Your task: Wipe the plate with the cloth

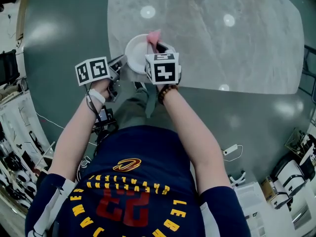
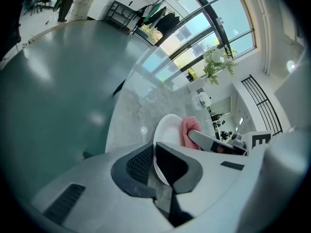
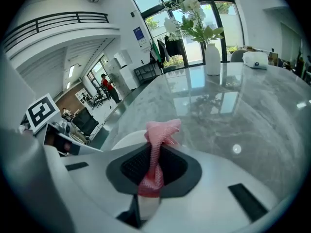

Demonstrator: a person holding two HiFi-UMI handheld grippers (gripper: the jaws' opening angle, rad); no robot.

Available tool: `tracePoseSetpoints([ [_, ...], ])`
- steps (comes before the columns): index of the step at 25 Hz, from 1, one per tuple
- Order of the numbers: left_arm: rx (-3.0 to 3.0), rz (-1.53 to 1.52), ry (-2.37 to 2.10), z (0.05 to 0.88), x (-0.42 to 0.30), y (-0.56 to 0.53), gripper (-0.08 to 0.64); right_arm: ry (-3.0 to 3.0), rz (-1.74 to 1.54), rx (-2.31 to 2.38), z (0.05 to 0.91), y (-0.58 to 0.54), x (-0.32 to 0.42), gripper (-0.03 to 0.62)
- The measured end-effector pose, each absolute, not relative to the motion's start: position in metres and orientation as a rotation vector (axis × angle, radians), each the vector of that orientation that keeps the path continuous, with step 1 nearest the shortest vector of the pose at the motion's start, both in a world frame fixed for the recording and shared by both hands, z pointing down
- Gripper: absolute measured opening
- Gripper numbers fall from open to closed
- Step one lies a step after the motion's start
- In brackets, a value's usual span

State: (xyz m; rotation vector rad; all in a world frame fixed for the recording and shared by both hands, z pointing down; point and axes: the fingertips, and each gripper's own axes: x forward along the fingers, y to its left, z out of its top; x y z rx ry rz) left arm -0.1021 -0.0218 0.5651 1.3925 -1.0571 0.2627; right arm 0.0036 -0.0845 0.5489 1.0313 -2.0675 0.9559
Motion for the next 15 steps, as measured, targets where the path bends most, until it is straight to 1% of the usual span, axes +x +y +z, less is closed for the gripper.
tracePoseSetpoints([
  [10,1.391,0.282,-1.044,0.558,-0.102,-0.015,0.020,-2.039,1.000,1.211,0.530,-0.084,0.055,0.040],
  [15,1.392,0.259,-1.046,0.557,-0.097,-0.021,0.020,-2.105,0.979,1.228,0.512,-0.084,0.048,0.041],
])
